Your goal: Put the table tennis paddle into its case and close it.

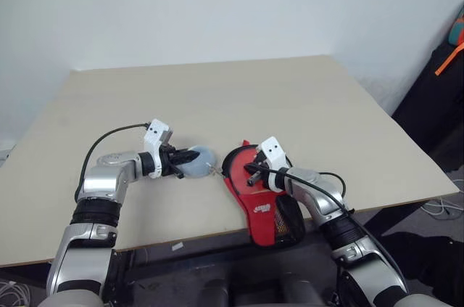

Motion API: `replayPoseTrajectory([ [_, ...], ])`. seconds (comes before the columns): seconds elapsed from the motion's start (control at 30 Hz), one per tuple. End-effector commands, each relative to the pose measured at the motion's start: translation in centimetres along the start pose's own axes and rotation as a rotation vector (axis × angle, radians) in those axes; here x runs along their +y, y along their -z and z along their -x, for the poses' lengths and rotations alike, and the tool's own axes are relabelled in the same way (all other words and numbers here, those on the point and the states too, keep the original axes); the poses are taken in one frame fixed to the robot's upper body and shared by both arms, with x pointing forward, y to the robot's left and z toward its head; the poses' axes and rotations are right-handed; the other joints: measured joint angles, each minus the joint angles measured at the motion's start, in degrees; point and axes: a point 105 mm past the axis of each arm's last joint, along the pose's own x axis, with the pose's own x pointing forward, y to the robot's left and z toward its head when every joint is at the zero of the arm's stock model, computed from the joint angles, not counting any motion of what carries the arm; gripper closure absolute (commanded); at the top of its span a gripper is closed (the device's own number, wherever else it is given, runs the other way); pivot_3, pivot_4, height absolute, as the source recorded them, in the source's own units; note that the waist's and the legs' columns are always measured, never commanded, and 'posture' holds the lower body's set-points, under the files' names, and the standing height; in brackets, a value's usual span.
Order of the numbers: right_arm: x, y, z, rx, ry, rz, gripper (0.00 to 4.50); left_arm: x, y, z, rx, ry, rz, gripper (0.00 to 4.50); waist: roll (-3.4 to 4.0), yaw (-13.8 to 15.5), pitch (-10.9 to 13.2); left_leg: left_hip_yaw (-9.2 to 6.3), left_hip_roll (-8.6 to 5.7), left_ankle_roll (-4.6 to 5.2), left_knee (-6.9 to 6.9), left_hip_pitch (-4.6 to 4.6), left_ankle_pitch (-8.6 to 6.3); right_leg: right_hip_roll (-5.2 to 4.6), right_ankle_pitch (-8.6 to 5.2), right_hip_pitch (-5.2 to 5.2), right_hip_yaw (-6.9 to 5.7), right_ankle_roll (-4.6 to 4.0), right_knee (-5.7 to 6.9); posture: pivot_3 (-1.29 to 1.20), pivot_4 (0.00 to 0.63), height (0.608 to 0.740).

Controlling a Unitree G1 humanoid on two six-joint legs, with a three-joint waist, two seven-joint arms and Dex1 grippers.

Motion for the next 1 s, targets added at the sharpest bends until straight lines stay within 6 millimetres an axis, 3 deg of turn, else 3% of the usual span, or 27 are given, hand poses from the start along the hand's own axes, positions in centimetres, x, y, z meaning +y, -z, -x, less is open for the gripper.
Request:
replayPoseTrajectory([
  [0.03,0.4,0.5,0.0,0.024,-0.014,0.006,4.5,2.2,-3.2,0.8,-0.045,-0.116,-0.1,4.47,-0.01,0.0,0.0,-0.01,0.0,0.0,0.01,0.0,0.0,0.01,0.0,0.0,0.0,0.0,0.01,0.0,0.0,0.74],
  [0.3,0.5,0.4,-0.1,0.02,-0.018,0.006,4.5,3.6,-6.0,-0.8,-0.125,-0.233,-0.141,4.47,-0.03,0.0,0.0,-0.05,-0.01,0.0,0.04,-0.03,0.01,0.03,0.0,0.01,-0.01,0.01,0.03,0.0,0.0,0.74],
  [0.73,0.7,0.3,-0.2,0.014,-0.017,-0.004,4.5,0.1,-8.2,-6.2,-0.166,-0.166,-0.173,4.47,-0.06,0.1,0.0,-0.07,-0.05,0.01,0.11,-0.06,0.01,0.03,0.01,0.04,0.0,0.02,0.05,0.0,0.0,0.74],
  [1.0,0.7,0.3,-0.1,0.013,-0.017,-0.004,4.5,-1.2,-9.9,-8.3,-0.174,-0.176,-0.211,4.47,-0.08,0.1,0.0,-0.14,-0.09,0.01,0.2,-0.12,0.0,0.03,0.01,0.07,-0.03,0.03,0.05,0.0,0.0,0.74],
])
